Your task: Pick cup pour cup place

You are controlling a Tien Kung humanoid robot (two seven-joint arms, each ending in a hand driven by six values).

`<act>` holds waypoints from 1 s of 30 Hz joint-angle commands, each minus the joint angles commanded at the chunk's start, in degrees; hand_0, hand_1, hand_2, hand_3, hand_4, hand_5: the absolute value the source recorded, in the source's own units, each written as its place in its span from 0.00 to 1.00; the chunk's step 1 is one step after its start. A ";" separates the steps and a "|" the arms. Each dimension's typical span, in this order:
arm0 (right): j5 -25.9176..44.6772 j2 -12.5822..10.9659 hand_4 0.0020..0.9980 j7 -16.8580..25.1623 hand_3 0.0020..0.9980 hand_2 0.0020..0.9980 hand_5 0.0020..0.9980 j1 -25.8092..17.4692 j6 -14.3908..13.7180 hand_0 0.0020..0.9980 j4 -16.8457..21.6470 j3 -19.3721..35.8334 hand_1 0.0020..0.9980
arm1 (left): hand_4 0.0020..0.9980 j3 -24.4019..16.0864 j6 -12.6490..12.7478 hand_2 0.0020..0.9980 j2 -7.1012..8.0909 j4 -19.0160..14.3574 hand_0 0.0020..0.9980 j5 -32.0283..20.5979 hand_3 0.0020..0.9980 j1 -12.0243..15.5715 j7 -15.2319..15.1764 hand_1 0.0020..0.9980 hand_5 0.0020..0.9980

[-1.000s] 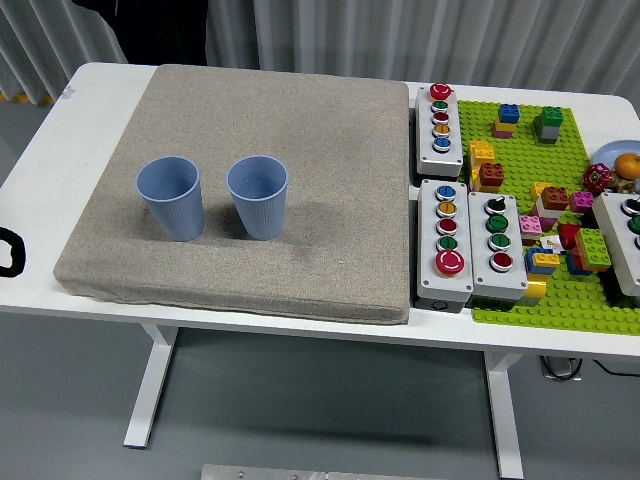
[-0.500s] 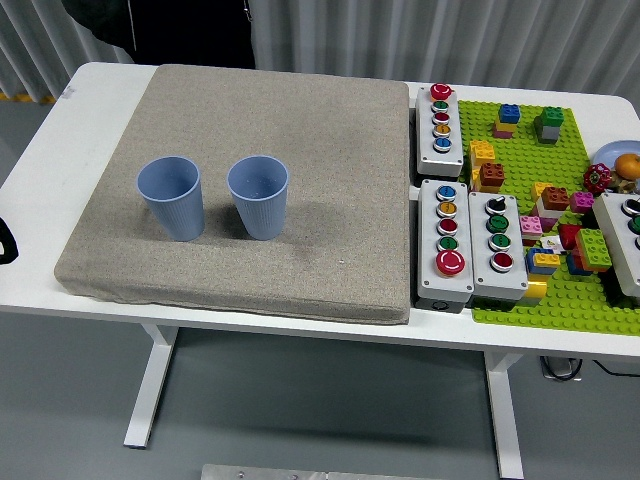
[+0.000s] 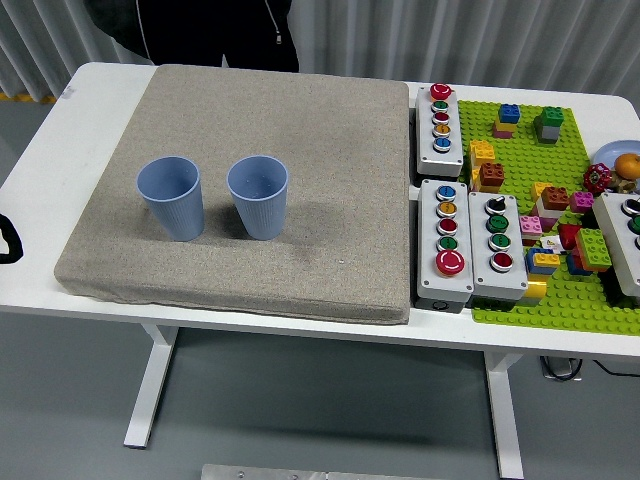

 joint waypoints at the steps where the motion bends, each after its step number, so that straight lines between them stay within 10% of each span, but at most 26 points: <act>1: 0.12 0.01 0.00 0.01 0.57 0.56 0.01 0.04 -0.03 0.70 0.00 -0.04 0.63 | 0.81 0.10 0.47 0.77 -0.03 -0.10 0.74 0.04 0.76 0.02 -0.06 0.71 1.00; 30: 0.75 0.43 0.00 -0.08 0.56 0.56 0.01 0.30 -0.58 0.70 0.00 -0.06 0.63 | 0.76 0.13 0.73 0.75 -0.20 -0.46 0.72 0.02 0.71 -0.64 -0.05 0.69 0.99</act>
